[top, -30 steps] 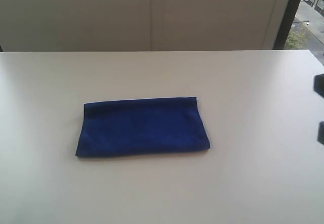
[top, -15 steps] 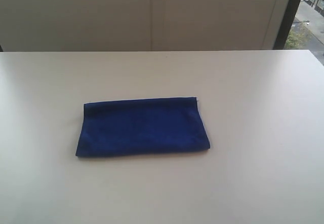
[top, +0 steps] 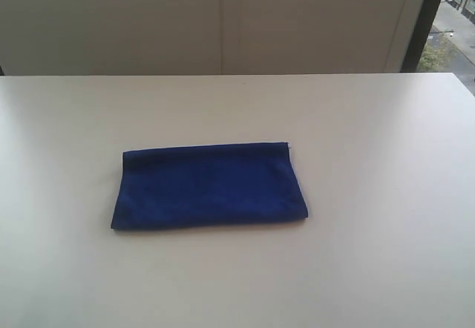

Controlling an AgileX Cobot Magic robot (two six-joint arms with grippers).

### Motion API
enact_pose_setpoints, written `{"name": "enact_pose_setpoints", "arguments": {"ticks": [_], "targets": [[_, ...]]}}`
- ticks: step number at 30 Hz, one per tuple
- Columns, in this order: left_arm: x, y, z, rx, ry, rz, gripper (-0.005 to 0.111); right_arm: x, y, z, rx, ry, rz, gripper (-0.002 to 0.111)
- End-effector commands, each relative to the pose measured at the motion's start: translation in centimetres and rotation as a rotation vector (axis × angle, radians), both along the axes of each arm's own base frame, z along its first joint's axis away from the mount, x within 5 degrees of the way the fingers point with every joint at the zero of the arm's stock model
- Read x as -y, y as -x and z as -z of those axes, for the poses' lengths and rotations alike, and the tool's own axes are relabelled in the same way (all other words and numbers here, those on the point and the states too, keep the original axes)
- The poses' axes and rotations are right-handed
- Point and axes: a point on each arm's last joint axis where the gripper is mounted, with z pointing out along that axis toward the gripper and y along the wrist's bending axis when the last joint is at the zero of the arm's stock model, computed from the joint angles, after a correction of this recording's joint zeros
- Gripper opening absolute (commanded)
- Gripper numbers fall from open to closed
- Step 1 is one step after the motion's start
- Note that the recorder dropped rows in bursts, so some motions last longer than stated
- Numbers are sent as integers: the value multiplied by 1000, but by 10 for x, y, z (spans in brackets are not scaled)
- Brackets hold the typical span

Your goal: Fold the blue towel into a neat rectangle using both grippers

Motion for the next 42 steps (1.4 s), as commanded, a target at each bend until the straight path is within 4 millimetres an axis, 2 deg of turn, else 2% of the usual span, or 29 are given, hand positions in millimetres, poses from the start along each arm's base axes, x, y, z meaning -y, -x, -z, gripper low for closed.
{"name": "enact_pose_setpoints", "arguments": {"ticks": [1,8,42], "targets": [[0,0,0,2,3,2,0,-3,0,1,0,11,-67,0],[0,0,0,2,3,2,0,-1,0,1,2,2,-9,0],[0,0,0,2,3,2,0,-1,0,1,0,2,-16,0]]}}
